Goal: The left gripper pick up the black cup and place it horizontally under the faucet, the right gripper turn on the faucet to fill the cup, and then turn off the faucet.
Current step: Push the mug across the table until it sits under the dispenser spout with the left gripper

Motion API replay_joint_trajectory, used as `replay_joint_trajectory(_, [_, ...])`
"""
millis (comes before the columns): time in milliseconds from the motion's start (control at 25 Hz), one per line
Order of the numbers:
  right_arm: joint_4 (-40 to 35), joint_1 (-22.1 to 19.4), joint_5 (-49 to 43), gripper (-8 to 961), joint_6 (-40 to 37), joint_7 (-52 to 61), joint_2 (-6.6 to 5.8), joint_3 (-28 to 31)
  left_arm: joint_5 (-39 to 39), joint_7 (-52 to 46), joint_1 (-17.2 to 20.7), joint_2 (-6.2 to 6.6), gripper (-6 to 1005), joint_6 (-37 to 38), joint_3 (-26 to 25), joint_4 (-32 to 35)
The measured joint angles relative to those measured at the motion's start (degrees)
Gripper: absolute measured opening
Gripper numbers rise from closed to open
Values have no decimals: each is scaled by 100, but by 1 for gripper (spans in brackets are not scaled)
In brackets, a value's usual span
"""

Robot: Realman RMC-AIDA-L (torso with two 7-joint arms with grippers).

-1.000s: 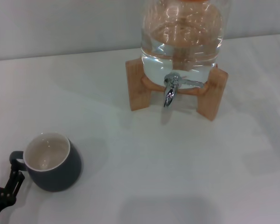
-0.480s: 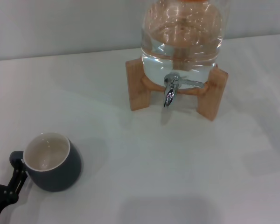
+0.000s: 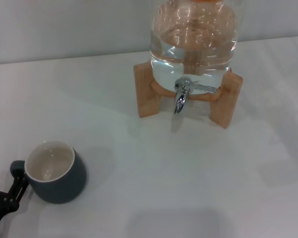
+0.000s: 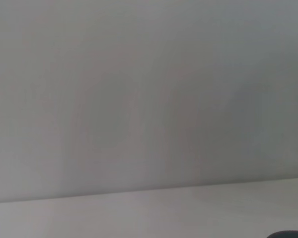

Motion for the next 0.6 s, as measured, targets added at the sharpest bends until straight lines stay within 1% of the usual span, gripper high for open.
replay_joint_trajectory(600, [0, 14, -56, 866, -14, 0, 0, -9, 19, -52, -61, 0, 875, -154, 0, 39])
